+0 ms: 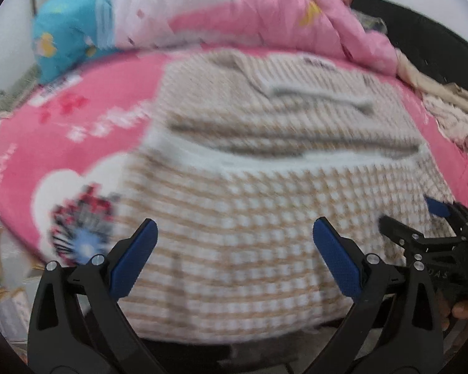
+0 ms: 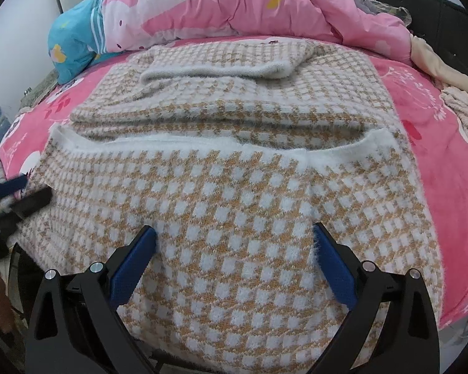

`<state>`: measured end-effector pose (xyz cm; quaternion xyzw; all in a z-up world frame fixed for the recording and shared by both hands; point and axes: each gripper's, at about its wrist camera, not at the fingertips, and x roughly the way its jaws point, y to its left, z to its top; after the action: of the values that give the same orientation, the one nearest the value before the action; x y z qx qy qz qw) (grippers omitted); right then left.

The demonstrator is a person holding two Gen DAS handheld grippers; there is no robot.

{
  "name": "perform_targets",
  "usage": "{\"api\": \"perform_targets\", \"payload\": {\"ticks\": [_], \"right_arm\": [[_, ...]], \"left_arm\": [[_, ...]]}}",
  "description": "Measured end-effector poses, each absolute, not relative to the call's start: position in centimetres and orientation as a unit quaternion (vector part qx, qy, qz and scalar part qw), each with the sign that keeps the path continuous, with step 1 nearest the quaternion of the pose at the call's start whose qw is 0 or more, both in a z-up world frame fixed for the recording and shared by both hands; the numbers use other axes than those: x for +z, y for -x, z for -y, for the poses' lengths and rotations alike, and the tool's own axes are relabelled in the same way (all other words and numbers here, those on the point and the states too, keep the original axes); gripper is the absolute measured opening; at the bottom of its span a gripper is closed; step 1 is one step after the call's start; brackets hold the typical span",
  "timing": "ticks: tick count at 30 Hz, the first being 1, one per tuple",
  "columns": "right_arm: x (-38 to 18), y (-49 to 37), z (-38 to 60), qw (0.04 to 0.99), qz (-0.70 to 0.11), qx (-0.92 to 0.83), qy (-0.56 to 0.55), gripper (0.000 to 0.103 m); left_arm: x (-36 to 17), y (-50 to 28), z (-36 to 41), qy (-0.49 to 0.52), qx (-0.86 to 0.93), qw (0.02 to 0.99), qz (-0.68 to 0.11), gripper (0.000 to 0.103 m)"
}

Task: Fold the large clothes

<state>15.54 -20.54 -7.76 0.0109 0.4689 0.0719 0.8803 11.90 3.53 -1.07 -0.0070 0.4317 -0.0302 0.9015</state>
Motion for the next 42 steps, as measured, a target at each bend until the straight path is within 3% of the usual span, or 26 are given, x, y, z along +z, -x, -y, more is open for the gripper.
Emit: {"api": "perform_targets", "payload": {"ticks": [13,16,18,30,36,42], "right_arm": [[-7.8,-15.5,20.3,0.880,-0.470,0.070,-0.011,0.095],[-7.8,-15.5,20.3,0.880,-0.470,0.070,-0.011,0.095],[-7.8,-15.5,20.3,0.880,-0.470,0.070,-0.011,0.095],[-7.9,-15.6,20.2,0.880,-0.470,0.070,-0.011,0.095],[-7.9,-15.6,20.2,0.880,-0.470,0.070,-0.011,0.095],[-8.0,-15.6,20.2,0.880,-0.470,0.070,-0.011,0.095]], "left_arm": [[-1.6,-11.6,-11.0,0.085,-0.055,0.923,-0.372,0.096],[-2.4,-12.7,-11.0,0.102,-0.070,0.918,-0.378,0.086],[-3.0,-13.7,-10.9,0.103,-0.074,0.913,-0.387,0.073],[-4.3,-17.3,-11.9,0.138,-0.113,0.894,-0.411,0.047],[-3.6,-16.4,-11.9,0.154,-0.171,0.883,-0.409,0.046],[-5.3,-17.3,-11.6,0.119,-0.120,0.869,-0.465,0.046]]}}
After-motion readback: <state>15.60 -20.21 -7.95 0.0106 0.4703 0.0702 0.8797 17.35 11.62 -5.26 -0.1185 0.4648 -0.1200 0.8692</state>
